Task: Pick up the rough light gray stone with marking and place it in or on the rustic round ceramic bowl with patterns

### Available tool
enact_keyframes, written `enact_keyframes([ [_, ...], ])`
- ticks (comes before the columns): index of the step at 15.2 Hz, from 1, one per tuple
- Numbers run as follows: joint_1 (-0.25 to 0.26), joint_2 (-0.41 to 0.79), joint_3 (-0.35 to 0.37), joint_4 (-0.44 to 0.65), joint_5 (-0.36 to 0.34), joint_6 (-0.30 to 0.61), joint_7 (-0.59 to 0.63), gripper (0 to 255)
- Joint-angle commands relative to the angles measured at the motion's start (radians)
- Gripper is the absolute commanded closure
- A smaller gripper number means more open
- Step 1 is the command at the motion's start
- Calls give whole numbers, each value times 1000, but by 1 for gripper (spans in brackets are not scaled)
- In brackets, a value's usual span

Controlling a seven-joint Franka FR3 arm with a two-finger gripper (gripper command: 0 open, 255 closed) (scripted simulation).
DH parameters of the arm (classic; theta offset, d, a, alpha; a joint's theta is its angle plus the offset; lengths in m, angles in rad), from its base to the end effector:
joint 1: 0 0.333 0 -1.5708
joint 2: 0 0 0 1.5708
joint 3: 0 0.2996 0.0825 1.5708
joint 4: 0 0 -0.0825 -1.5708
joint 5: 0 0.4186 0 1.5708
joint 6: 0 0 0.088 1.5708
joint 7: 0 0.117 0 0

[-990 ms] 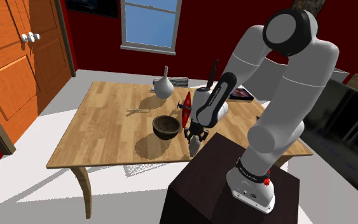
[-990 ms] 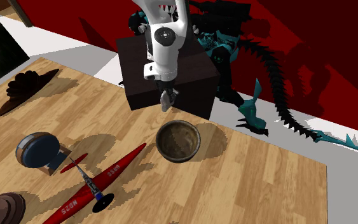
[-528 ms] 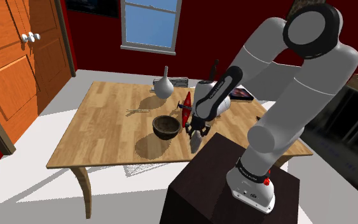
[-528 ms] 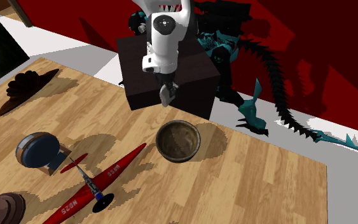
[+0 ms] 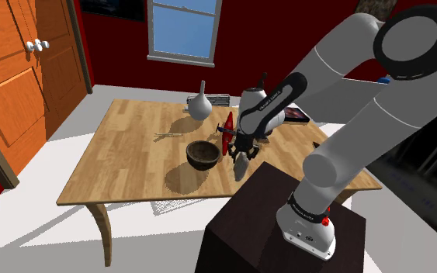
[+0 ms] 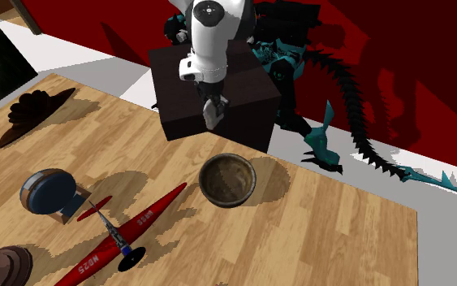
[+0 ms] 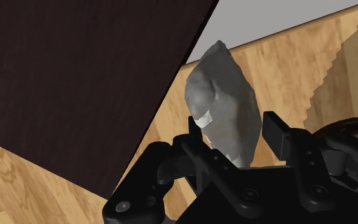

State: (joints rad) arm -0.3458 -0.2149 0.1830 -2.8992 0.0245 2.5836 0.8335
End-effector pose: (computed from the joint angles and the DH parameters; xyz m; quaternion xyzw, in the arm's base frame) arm 0.3449 -0.0645 0.1778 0.8705 -0.4892 -0.0446 0.0297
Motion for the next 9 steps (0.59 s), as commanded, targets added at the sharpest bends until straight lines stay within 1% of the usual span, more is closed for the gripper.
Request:
enact_keyframes([
  [1,4,-40,-5,3,9,-43,-10,255],
  [8,17,-163,-16,23,27,-186,-27,255],
  [9,17,-165,-16,24,28,-189,-27,255],
])
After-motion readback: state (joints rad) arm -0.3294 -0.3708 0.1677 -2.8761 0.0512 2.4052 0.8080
